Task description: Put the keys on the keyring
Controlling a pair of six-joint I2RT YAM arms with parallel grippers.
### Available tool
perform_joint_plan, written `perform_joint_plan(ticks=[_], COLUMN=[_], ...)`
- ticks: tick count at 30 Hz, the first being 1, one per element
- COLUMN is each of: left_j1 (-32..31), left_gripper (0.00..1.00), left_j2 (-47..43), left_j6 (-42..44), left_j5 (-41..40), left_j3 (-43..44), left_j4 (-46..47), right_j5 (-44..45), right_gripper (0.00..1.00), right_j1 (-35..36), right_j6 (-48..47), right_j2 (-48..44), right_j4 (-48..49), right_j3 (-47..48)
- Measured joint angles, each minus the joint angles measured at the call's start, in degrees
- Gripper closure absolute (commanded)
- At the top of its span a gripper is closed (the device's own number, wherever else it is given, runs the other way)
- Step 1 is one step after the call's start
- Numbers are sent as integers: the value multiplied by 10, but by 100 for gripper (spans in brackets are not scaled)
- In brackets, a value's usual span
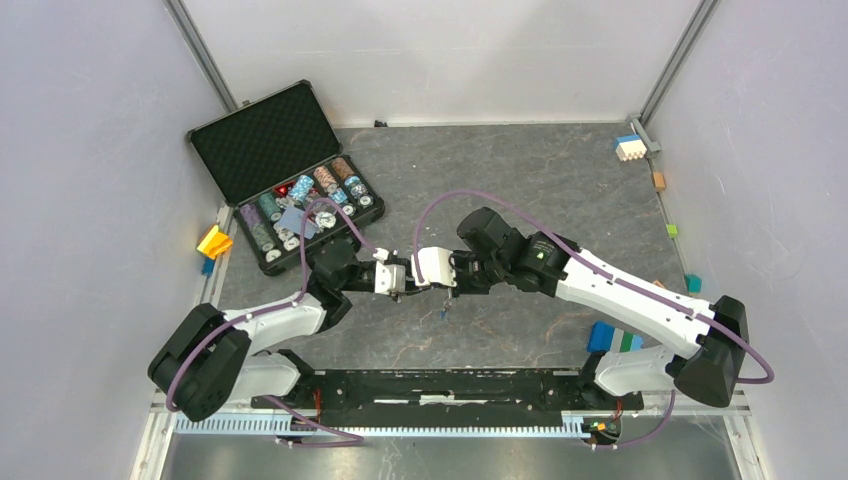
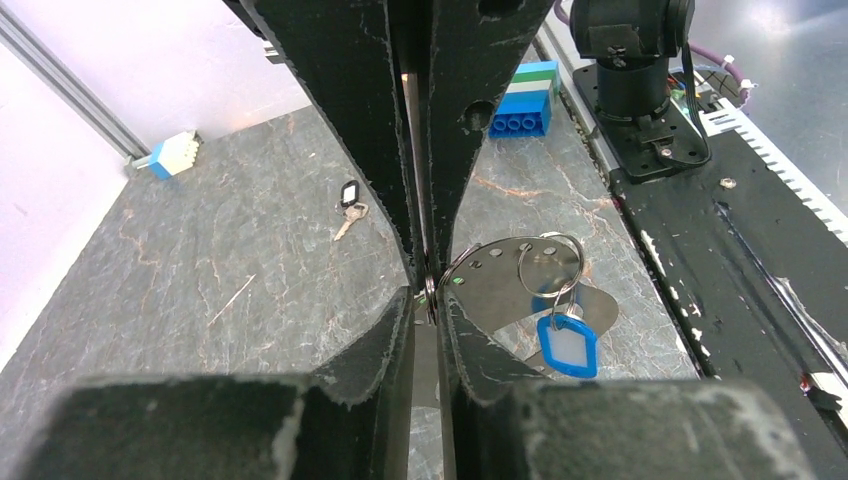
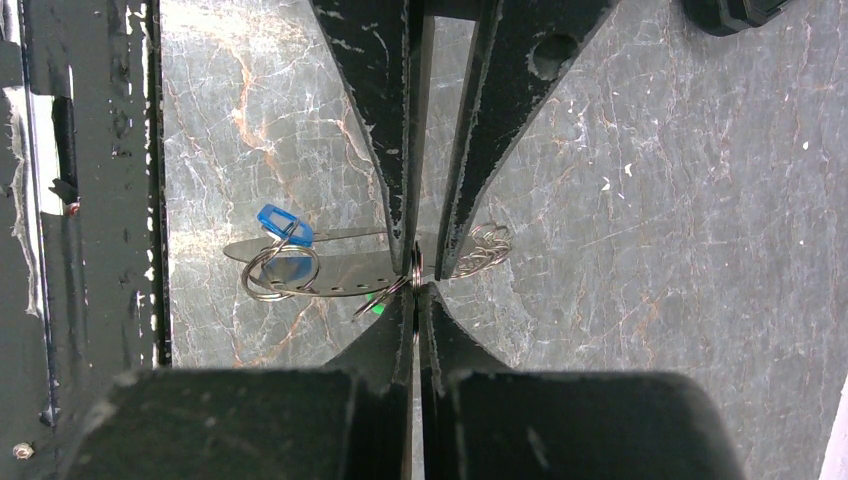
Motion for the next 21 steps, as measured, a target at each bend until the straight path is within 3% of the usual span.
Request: perform_joint_plan(ticks=[12, 18, 21], left_j1=[0, -1, -1], left_gripper=[81, 98, 98], left_j2=[6, 6, 6], left_j6=[-13, -23, -24], left_j5=[2, 2, 2], left_j3=[0, 0, 0], left_j4=[2, 2, 2], right_j5=[-2, -3, -3], right_gripper=[100, 100, 100], right_j1=[0, 0, 0], right_j6=[0, 0, 0], right_j2=[2, 3, 3], right_j4=[0, 0, 0], right_j3=[0, 0, 0])
